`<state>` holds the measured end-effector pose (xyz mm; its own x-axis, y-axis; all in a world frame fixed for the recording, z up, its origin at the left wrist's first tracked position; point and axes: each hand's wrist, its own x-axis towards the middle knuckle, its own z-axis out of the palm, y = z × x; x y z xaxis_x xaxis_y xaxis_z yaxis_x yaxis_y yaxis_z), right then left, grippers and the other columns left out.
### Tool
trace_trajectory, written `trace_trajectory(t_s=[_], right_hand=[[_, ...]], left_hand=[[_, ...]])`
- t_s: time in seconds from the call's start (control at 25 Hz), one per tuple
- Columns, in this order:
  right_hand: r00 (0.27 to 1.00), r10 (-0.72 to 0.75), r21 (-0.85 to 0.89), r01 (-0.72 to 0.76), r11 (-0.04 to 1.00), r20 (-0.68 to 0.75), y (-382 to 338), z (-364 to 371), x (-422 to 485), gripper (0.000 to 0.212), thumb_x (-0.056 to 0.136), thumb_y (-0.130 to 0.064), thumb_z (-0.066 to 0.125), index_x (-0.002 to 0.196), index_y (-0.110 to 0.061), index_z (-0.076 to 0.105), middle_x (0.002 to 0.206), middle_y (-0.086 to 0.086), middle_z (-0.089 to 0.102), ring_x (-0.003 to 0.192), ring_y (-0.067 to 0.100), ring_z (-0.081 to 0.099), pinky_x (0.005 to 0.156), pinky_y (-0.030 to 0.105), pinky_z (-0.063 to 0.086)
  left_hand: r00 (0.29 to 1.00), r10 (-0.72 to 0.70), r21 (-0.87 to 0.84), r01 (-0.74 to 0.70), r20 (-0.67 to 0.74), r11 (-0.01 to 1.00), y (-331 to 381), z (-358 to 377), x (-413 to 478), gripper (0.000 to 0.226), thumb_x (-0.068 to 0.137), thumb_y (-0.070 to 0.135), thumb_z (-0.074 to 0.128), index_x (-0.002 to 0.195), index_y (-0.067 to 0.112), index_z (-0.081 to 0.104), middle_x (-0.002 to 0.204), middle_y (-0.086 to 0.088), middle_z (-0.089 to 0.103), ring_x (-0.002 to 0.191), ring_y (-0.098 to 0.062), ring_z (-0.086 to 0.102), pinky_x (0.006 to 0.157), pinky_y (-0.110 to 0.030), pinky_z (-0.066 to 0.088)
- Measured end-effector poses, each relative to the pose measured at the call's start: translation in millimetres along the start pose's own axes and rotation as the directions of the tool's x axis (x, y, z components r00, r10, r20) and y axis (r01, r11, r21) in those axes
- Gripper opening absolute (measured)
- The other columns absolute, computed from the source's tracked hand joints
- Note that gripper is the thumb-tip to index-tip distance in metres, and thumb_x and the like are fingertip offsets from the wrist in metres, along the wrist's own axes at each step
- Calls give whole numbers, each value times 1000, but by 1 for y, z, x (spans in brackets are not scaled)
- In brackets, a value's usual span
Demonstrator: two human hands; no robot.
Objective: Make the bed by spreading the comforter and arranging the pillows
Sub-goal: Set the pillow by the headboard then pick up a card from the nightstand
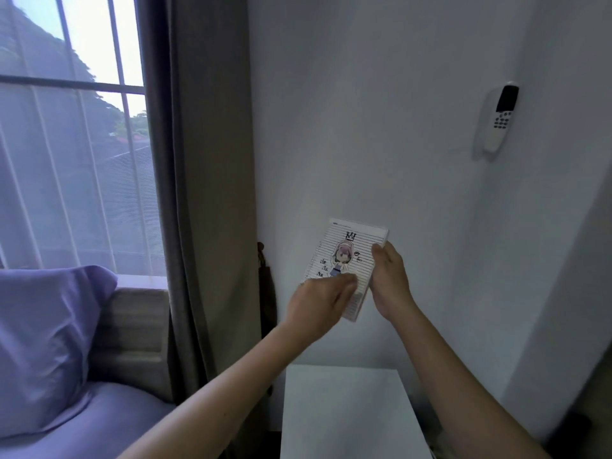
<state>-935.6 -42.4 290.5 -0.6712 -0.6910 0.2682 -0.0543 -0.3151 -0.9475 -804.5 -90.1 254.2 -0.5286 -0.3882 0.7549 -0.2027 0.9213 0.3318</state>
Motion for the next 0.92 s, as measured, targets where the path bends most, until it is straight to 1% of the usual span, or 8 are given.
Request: trace_trajectory(t_s=[0.08,0.16,0.28,0.36,0.56,0.72,0.8,0.92], right_hand=[[996,66,143,-73,987,53,0,-13,3,26,102,-15,37,114,-11,59,108,11,69,94,25,65,80,38,53],[991,79,192,-100,976,111,-1,-24,5,27,101,-16,39,117,-9,60,108,10,69,93,25,66,76,35,56],[986,62,136,-84,987,157,-3,-28,8,28,101,-18,40,119,-10,60,106,9,70,91,23,66,70,32,57],[984,37,106,-56,993,177,-4,-28,10,26,101,-18,40,114,-12,62,105,8,70,91,22,66,74,33,57],[976,35,84,-54,995,215,-3,-27,11,25,101,-18,41,110,-13,63,103,8,70,92,23,65,79,36,55],[983,70,-16,-69,998,168,0,-28,11,24,100,-20,45,109,-23,67,104,4,72,89,19,67,76,34,55],[990,114,-194,-96,976,81,10,-30,11,23,98,-22,49,99,-35,69,98,-2,72,88,19,68,70,32,55],[984,175,-428,-165,889,-15,54,-36,7,21,94,-28,51,97,-39,69,96,1,73,91,25,69,74,41,59]], left_hand=[[973,-219,-167,204,-73,965,-12,-10,11,30,96,30,50,120,18,64,114,0,70,96,-11,67,90,-33,54],[903,-430,-270,409,-21,872,-25,-24,21,40,94,27,56,133,18,52,128,9,59,115,-3,53,105,-26,40],[819,-492,-559,566,297,605,-32,-37,29,41,93,17,59,133,18,51,114,1,70,105,-15,66,94,-42,53],[806,-477,-649,575,349,498,-31,-42,30,37,92,7,58,128,15,56,100,-6,75,95,-23,71,82,-46,58],[825,-454,-674,547,335,497,-30,-45,26,26,91,4,57,108,24,61,90,-3,76,89,-22,73,76,-44,60],[818,-472,-664,556,329,500,-33,-40,22,26,92,4,56,110,22,61,93,-7,76,91,-23,72,76,-43,60],[809,-509,-604,570,294,557,-37,-28,14,28,93,6,56,115,22,60,94,-5,76,90,-18,72,75,-40,60],[807,-550,-314,590,215,744,-50,13,-18,25,94,9,50,110,25,60,89,3,74,82,-12,70,71,-27,56]])
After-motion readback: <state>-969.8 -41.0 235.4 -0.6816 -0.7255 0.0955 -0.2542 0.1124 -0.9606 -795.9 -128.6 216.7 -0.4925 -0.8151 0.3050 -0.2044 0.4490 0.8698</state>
